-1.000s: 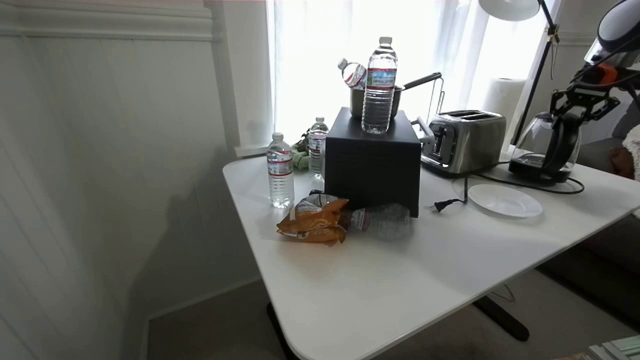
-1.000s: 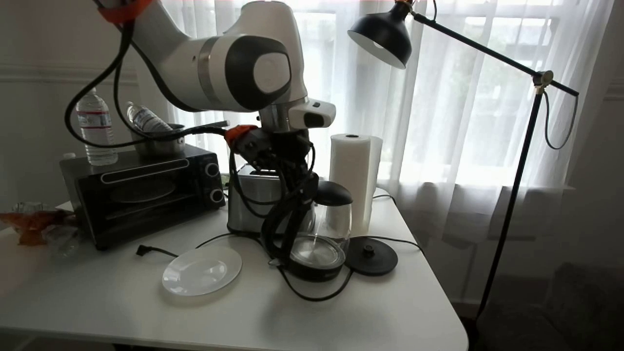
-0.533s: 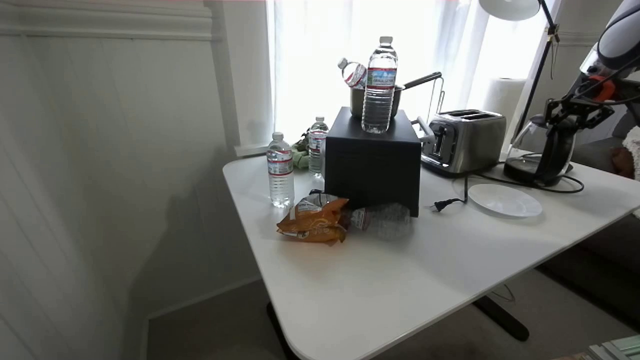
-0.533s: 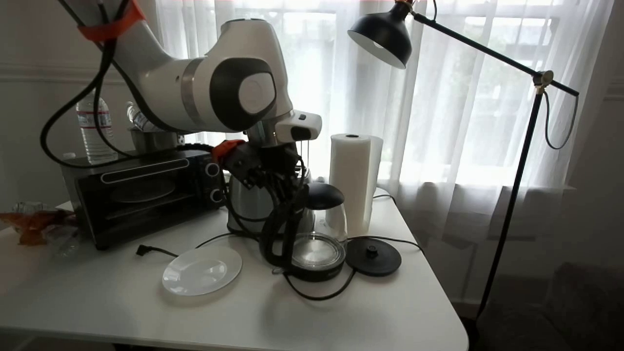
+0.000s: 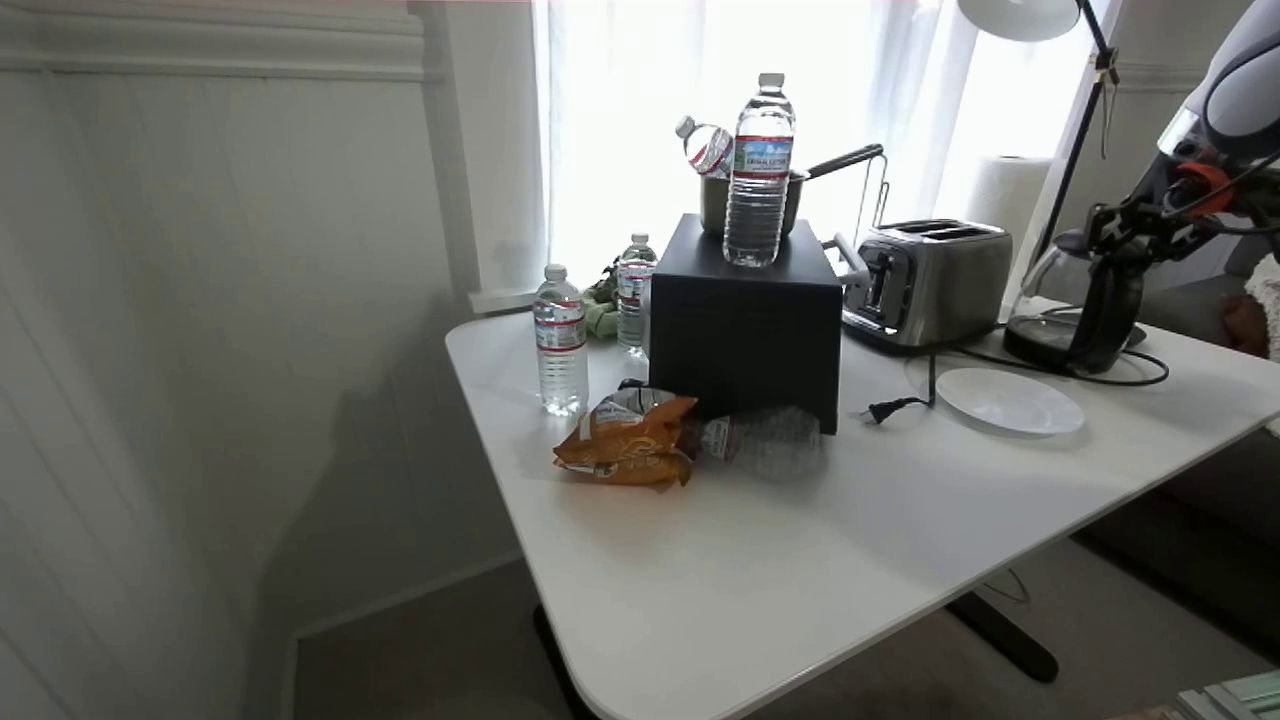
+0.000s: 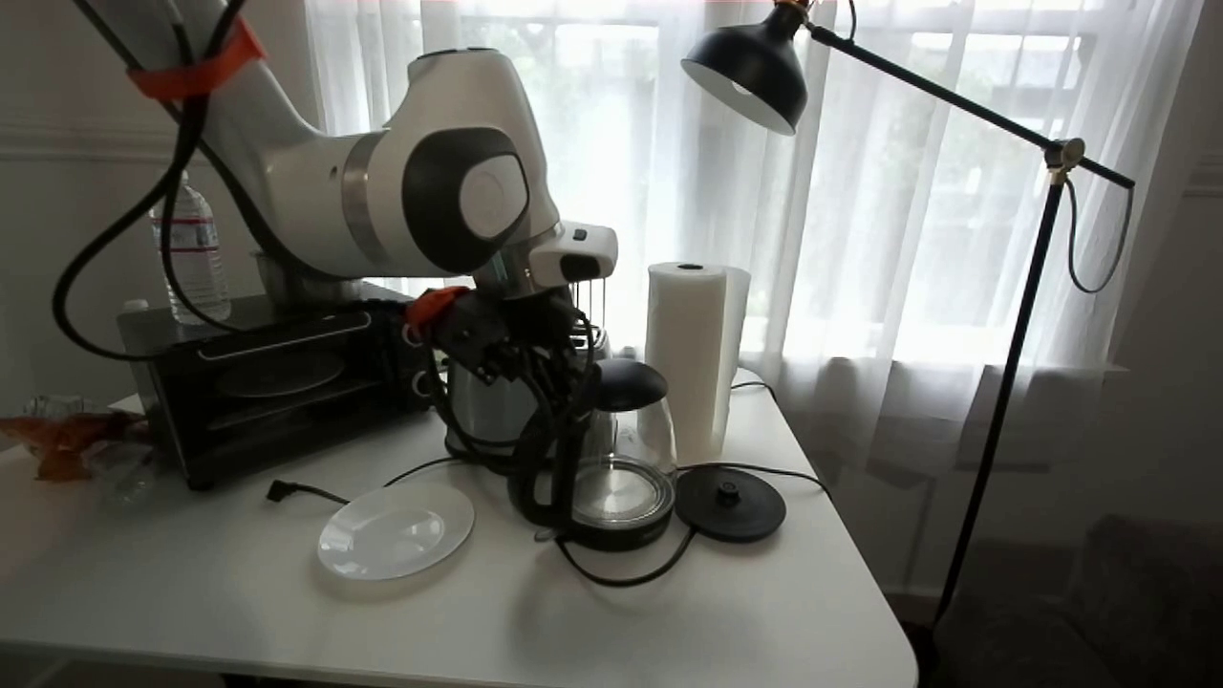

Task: Pick up the kettle, then place it on the table

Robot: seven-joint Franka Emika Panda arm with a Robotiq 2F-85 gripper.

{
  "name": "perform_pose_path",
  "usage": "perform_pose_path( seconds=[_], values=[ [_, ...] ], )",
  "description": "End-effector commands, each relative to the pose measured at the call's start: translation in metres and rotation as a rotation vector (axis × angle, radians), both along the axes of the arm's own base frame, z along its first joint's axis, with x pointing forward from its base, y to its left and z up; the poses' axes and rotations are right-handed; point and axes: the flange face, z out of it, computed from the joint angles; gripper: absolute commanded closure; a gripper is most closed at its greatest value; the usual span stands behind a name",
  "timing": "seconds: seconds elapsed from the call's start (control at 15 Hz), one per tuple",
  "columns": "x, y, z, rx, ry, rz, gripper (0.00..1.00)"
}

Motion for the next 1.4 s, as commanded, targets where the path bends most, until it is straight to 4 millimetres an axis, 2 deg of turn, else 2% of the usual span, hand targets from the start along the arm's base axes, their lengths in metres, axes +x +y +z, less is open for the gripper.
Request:
perform_pose_path(
  seconds=[0.0,0.53,1.0,1.33],
  values=[
    [-0.009,0.005,0.001,-0.039,-0.05,0.029,0.8],
    [-0.011,0.0,0.006,-0.124,-0.057,0.104,0.8],
    [-0.019,0.003,-0.013,-0.107,-0.007,0.138,0.8],
    [-0.036,0.017,-0.018,-0.038,0.041,0.214,0.8]
  ],
)
